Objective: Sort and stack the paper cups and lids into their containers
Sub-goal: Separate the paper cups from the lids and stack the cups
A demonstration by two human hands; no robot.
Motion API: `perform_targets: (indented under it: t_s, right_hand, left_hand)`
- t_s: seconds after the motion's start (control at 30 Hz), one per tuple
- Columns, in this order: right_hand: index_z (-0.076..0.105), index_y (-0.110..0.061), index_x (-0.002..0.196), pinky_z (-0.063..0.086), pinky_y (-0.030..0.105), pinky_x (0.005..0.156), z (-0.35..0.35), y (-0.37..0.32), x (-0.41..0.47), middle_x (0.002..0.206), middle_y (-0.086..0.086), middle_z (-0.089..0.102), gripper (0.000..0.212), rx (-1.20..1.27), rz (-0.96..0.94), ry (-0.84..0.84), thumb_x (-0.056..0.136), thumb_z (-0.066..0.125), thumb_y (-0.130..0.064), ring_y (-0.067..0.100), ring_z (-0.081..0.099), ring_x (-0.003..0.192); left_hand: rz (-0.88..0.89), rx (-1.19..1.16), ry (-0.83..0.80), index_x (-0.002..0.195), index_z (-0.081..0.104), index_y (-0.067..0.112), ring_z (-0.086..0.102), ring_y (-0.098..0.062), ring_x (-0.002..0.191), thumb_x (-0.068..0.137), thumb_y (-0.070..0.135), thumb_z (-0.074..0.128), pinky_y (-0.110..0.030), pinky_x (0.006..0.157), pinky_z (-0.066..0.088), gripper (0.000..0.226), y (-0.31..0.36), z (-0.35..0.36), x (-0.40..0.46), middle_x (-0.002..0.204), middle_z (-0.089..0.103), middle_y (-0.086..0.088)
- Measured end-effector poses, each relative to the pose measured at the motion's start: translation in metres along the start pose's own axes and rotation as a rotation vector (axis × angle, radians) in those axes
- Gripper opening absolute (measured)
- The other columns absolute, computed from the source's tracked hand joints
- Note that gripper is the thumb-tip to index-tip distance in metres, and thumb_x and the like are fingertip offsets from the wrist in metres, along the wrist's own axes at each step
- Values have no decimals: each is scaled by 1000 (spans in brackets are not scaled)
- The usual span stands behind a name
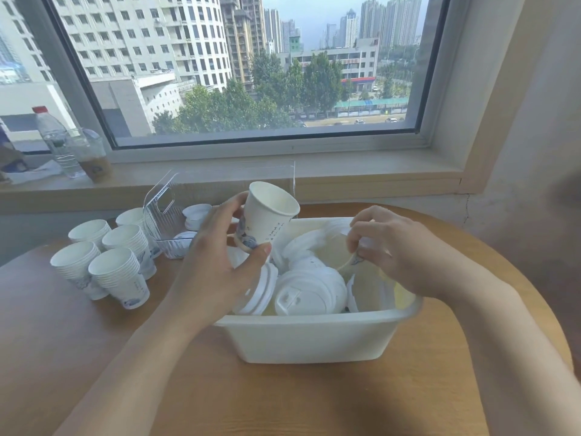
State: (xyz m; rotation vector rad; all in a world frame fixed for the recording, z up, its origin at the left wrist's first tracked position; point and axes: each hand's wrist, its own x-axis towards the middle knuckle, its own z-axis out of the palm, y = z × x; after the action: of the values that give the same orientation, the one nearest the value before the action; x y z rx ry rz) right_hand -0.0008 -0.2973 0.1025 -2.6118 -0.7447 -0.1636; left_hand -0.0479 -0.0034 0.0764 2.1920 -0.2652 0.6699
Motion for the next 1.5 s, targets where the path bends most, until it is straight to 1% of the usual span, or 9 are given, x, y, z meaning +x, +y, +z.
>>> perform_targets:
  t_s: [0.1,0.33,0.47,0.6,0.7,0.8,1.0,1.3,1.5]
  right_hand:
    - [61,-40,96,49,38,96,-2,0,-1,130,-22,53,13,82,-19,77,104,61,-30,16,59,109]
    - [59,-35,100,53,43,95,7,-3,1,125,-19,60,9,188,-53,185,106,58,-28,12,62,106]
    - [62,-31,100,43,15,94,8,-3,0,132,-20,55,9,250,-78,283,104,61,-23,-6,52,116]
    - [66,-29,97,41,9,94,2,-5,1,129,-21,60,14,422,-86,391,103,63,-17,1,60,113]
    - [65,-30,98,52,24,92,-1,-7,1,119,-23,67,13,612,-95,453,104,63,-19,6,67,108]
    - [66,-20,102,57,44,94,1,-11,1,111,-8,74,5,770,-151,511,105,62,-21,18,71,107]
    - [67,-14,106,54,33,91,7,-22,0,109,-1,76,5,873,-218,485,105,63,-17,19,71,106]
    - [74,-19,103,56,46,93,20,-38,-3,109,-4,75,7,804,-209,348,100,70,-16,22,70,107]
    - [76,-22,104,56,40,95,23,-39,-2,110,-8,74,8,774,-220,329,100,71,-17,21,70,106]
  left_hand:
    - [-23,-1,15,133,37,74,64,-5,118,86,40,79,-36,100,54,72,-2,-7,-5,134,57,28]
    - [-31,63,14,138,46,58,62,-4,117,83,24,86,-32,99,53,76,-4,-16,-13,129,55,18]
    - [-35,62,-4,146,48,43,59,-3,119,83,28,87,-30,95,53,76,-2,-17,-15,129,53,23]
    - [-30,95,-10,145,46,51,58,3,118,82,34,87,-22,87,49,77,4,-20,-18,128,57,33]
    - [-39,136,-19,145,49,48,57,-1,123,80,36,86,-36,97,53,76,12,-22,-19,129,62,26]
    - [-27,152,-36,143,52,45,57,-5,125,79,33,89,-46,103,53,75,20,-21,-20,132,61,22]
    - [60,227,-32,142,49,51,49,10,121,77,36,88,-20,94,44,77,31,-14,-22,127,55,35]
    - [77,179,-20,147,46,50,53,9,120,81,60,79,-2,86,38,74,35,-4,-18,129,59,29]
    - [81,134,-16,154,33,60,57,2,121,86,62,75,-27,94,50,80,38,-6,-14,132,58,28]
